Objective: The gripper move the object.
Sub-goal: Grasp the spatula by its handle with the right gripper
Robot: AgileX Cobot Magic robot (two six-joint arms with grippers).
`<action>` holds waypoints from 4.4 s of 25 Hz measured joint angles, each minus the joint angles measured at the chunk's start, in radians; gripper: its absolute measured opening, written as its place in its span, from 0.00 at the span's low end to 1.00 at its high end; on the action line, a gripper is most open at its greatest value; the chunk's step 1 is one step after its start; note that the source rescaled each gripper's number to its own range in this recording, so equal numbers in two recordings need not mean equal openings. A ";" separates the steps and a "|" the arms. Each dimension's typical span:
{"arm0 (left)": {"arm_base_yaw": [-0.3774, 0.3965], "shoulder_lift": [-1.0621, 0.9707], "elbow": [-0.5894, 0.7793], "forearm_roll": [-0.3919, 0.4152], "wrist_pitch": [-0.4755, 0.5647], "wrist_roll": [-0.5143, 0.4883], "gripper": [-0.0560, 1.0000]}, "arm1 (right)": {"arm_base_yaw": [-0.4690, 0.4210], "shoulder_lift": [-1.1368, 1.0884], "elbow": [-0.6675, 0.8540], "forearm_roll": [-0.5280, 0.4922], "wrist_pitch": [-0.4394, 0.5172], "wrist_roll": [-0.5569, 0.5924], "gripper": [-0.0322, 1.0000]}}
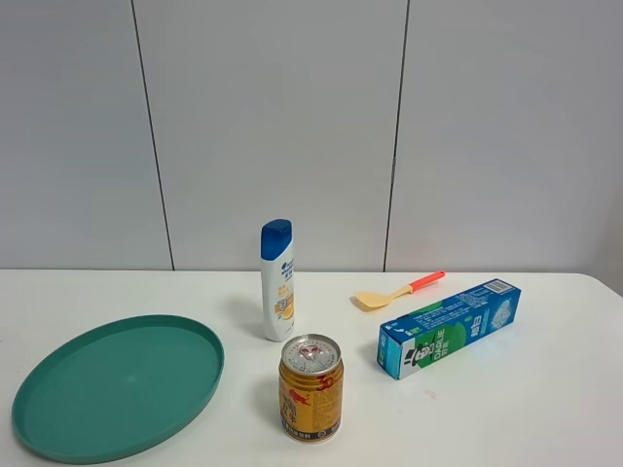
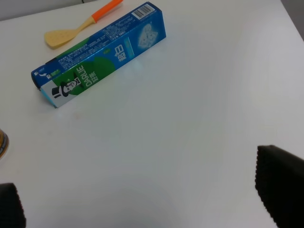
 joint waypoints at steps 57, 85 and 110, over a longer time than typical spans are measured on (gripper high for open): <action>0.000 0.000 0.000 0.000 0.000 0.000 1.00 | 0.000 0.793 -0.468 0.452 -0.032 -0.603 0.98; 0.000 0.000 0.000 0.000 0.000 0.000 1.00 | 0.096 1.605 -0.886 0.158 -0.144 -0.230 0.96; 0.000 0.000 0.000 0.000 0.000 0.000 1.00 | 0.243 2.103 -1.440 -0.255 -0.028 -0.548 0.86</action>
